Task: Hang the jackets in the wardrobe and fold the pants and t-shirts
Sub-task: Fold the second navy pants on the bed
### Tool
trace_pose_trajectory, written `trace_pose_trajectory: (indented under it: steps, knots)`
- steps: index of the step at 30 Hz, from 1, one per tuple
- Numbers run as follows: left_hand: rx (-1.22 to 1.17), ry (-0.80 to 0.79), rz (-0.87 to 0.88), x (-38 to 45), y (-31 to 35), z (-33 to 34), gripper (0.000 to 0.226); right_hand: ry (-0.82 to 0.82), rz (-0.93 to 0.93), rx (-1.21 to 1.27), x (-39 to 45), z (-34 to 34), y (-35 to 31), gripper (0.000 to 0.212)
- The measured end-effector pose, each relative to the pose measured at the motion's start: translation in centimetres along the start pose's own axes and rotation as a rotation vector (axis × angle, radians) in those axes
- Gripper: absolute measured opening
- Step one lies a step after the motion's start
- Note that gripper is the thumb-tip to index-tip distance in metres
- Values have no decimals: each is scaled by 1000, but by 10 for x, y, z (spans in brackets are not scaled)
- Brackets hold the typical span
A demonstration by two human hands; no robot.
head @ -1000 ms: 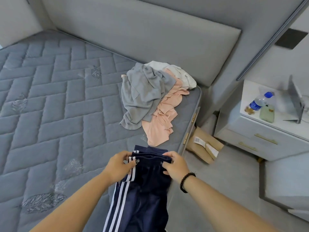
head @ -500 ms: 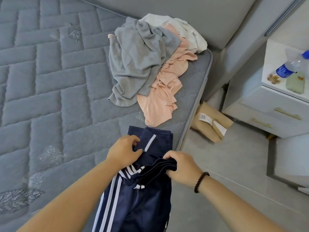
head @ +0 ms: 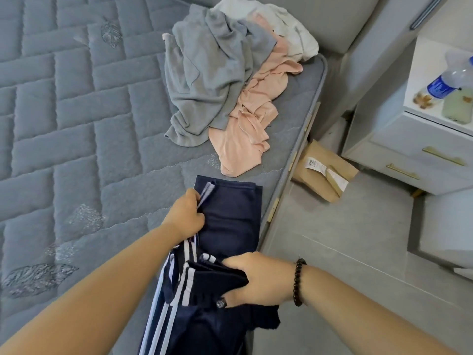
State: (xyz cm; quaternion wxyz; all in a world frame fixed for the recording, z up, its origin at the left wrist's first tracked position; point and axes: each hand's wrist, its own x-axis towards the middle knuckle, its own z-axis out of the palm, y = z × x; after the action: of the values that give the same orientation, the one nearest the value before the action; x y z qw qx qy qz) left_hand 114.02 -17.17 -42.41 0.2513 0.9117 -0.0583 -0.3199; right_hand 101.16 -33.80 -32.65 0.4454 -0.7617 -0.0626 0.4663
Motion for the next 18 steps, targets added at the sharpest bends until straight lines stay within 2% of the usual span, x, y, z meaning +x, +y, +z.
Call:
trace_pose_trajectory:
  steps: [4,6,8,10,13,18]
  knots:
    - [-294,-86,-44,14,-23,-20,26,-293,-107,22,-15,11,-21,30]
    - [-425,39,-46,18,-27,-30,33,-395,-158,2,-15,17,-27,34]
    - [-510,168,-71,18,-28,-35,28,-438,-152,-46,-13,14,-33,33]
    - [-561,145,-121,17,-34,-34,28,-362,-134,-154,-5,1,-39,25]
    - [-604,-13,-163,16,-50,-24,36,-58,-61,-331,20,-28,-34,23]
    - [-511,-54,-38,21,-62,-21,39,378,84,-352,88,-85,-10,19]
